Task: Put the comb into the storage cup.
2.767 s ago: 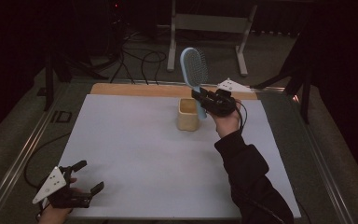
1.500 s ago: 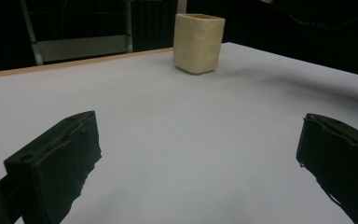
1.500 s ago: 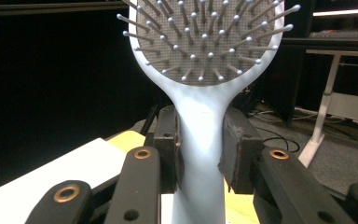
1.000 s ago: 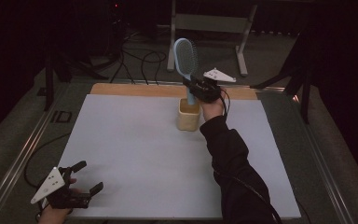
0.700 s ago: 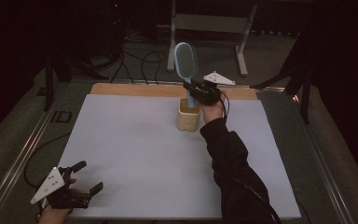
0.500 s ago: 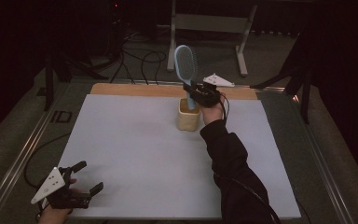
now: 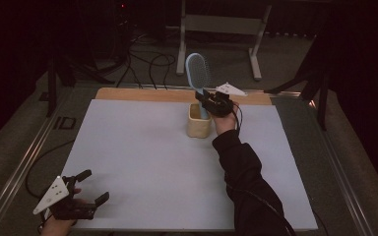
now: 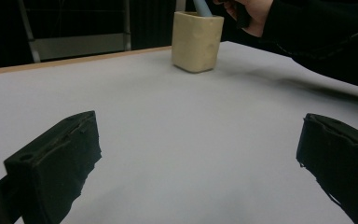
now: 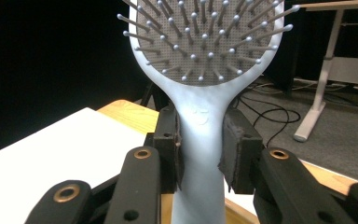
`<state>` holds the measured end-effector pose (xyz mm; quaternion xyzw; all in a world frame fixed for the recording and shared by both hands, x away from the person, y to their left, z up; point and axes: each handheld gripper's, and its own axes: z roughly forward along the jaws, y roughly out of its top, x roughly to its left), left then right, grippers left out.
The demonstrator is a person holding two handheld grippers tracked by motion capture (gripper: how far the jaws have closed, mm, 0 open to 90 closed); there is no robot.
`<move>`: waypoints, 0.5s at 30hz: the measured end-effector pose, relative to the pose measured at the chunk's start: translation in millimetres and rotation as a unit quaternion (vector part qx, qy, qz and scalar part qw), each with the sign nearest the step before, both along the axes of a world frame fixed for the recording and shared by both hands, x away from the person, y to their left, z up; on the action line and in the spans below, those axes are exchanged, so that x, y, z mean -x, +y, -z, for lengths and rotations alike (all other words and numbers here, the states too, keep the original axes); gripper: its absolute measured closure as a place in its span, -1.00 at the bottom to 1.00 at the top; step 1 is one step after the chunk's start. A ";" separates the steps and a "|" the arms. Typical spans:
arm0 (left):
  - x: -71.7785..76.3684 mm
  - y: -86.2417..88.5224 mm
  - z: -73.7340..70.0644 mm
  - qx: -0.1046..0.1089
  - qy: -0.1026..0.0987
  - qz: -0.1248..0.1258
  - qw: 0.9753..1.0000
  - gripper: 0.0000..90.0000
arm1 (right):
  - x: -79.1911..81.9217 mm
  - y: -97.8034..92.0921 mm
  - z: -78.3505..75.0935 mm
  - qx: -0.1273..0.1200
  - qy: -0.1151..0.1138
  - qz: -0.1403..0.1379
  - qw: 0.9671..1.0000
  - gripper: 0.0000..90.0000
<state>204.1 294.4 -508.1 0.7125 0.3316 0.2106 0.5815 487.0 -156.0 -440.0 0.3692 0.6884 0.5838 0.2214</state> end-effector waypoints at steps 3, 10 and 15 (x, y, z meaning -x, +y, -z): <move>0.0 0.2 0.1 -0.001 0.001 0.000 1.000 -1.00 | 1.8 0.4 2.2 0.009 -0.002 -0.002 1.000 0.56; 0.0 0.2 -0.2 -0.001 0.001 0.000 1.000 -1.00 | 6.7 -1.7 8.7 0.012 -0.010 0.000 1.000 0.56; -0.1 0.3 0.0 -0.001 0.002 0.000 1.000 -1.00 | 10.3 0.2 12.1 0.024 -0.016 -0.005 1.000 0.55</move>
